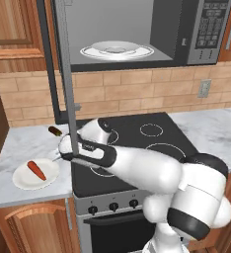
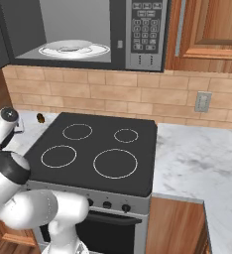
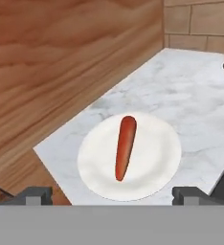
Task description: Pick the carrot from the counter and place it in the microwave.
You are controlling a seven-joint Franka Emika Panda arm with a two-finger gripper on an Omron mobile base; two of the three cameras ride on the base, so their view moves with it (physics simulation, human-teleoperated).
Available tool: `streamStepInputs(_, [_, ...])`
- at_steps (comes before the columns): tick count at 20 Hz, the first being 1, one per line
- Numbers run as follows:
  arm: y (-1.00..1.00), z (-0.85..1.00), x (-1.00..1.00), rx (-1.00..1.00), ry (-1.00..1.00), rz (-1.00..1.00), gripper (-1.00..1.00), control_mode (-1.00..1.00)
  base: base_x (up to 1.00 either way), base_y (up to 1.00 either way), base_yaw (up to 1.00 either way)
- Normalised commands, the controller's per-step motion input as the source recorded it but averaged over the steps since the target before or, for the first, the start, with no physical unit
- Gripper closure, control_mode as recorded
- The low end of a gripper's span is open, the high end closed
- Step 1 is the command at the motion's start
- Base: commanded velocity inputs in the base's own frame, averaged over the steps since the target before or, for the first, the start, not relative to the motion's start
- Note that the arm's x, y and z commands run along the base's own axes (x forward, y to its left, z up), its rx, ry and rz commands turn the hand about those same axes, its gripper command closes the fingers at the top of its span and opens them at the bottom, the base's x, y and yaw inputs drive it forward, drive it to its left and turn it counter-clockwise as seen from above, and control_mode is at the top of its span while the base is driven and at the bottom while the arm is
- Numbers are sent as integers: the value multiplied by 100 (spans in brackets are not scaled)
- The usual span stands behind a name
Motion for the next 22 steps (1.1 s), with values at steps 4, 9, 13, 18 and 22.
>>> streamStepInputs(4, [92,-42,0,0,24,0,-100,-100,0,0,0])
streamStepInputs(9, [57,-45,24,0,18,0,-100,-100,0,0,0])
streamStepInputs(13, [33,-42,44,-4,14,0,-100,-100,0,0,0])
streamStepInputs(18, [28,-8,50,-10,2,-3,-100,-100,0,0,0])
streamStepInputs(22, [54,-7,38,-13,0,-5,-100,-100,0,0,0])
